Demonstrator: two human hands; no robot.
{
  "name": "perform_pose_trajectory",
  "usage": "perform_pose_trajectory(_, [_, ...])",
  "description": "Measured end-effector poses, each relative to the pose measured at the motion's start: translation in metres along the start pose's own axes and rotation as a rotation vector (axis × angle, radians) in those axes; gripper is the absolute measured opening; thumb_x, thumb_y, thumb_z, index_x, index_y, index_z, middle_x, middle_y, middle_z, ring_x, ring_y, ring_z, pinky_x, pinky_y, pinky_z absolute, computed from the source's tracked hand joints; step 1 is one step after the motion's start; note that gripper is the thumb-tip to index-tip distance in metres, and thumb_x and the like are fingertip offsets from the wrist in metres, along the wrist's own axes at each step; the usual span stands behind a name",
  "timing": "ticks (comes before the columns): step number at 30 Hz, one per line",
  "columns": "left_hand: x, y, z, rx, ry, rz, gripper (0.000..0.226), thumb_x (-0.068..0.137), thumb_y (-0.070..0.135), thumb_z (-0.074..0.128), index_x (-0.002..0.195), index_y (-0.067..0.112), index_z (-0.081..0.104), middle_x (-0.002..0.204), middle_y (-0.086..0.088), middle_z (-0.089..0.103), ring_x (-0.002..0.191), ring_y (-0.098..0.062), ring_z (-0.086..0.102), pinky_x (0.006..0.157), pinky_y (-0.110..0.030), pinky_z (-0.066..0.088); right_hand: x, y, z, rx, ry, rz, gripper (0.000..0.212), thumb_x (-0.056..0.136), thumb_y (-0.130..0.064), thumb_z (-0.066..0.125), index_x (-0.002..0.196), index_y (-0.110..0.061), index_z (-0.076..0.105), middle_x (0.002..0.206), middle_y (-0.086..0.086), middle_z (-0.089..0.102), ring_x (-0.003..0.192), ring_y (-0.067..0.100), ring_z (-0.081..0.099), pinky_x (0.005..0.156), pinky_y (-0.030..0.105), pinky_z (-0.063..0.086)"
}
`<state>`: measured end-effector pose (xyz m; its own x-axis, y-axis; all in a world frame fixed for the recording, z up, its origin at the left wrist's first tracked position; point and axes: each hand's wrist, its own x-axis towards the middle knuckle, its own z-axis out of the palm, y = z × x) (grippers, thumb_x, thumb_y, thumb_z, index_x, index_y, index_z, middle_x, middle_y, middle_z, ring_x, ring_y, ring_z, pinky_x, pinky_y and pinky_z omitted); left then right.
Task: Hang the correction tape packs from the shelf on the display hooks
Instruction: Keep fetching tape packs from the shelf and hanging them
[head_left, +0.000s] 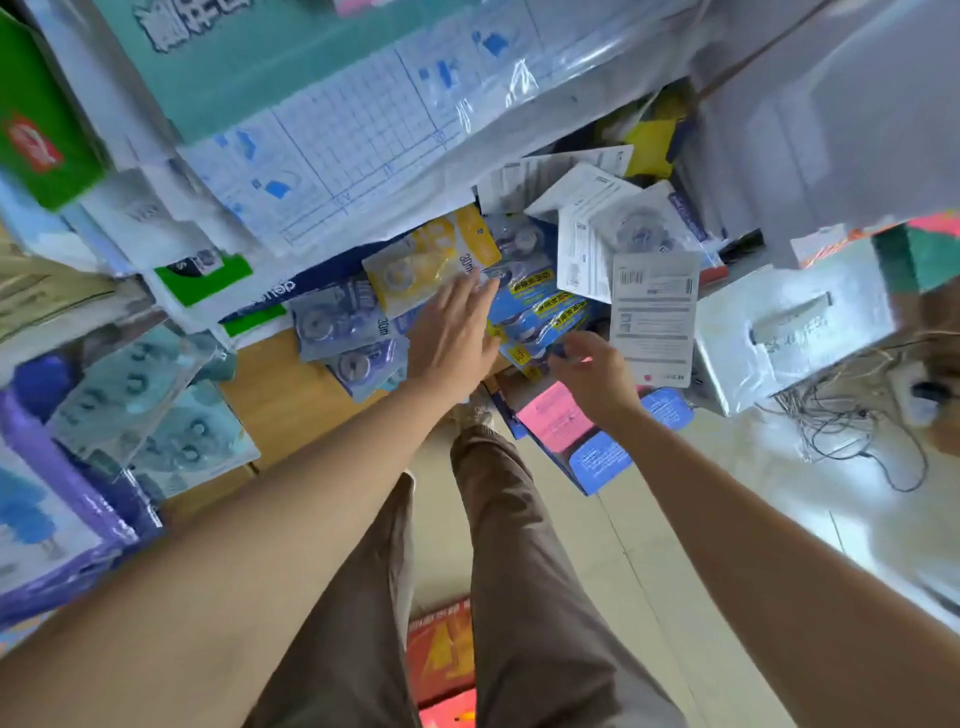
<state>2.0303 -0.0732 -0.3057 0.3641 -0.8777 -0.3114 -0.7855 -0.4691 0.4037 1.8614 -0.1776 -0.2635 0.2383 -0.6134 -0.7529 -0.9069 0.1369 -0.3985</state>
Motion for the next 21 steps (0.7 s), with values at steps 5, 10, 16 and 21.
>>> perform_pose_trajectory(5, [0.023,0.004,0.025,0.334,-0.079,0.053,0.099,0.081,0.044,0.076,0.157,0.011,0.023,0.166,-0.011,0.023,0.149,-0.032,0.029,0.11,-0.045,0.039,0.007,0.017,0.012,0.119,-0.044,-0.012,0.027,0.089,-0.029,0.069,0.113,-0.019,0.063,0.108,-0.003,0.066,0.097,0.02,0.066,0.084,0.038,0.053])
perform_pose_trajectory(10, [0.021,-0.013,0.019,0.373,0.048,0.148,0.074,0.077,0.024,0.081,0.143,0.021,0.048,0.145,0.004,0.053,0.121,-0.025,0.054,0.09,-0.038,0.047,0.009,0.017,0.022,0.234,-0.066,0.048,0.039,0.089,-0.034,0.069,0.125,-0.018,0.06,0.113,-0.002,0.067,0.099,0.016,0.065,0.083,0.03,0.049])
perform_pose_trajectory(16, [0.011,-0.025,0.007,0.147,0.157,0.218,0.047,0.079,0.008,0.076,0.124,0.014,0.067,0.118,-0.001,0.069,0.096,-0.029,0.062,0.069,-0.04,0.055,0.012,0.0,0.032,0.613,-0.068,0.153,0.044,0.092,-0.028,0.07,0.131,-0.012,0.058,0.101,-0.003,0.07,0.089,0.012,0.068,0.085,0.029,0.054])
perform_pose_trajectory(21, [-0.002,-0.031,0.005,0.076,0.241,0.21,0.044,0.076,0.005,0.065,0.12,0.013,0.07,0.116,-0.001,0.069,0.092,-0.029,0.062,0.06,-0.04,0.055,0.02,-0.017,0.037,0.94,-0.102,0.287,0.043,0.092,-0.028,0.071,0.129,-0.01,0.058,0.11,0.007,0.071,0.098,0.021,0.071,0.085,0.033,0.056])
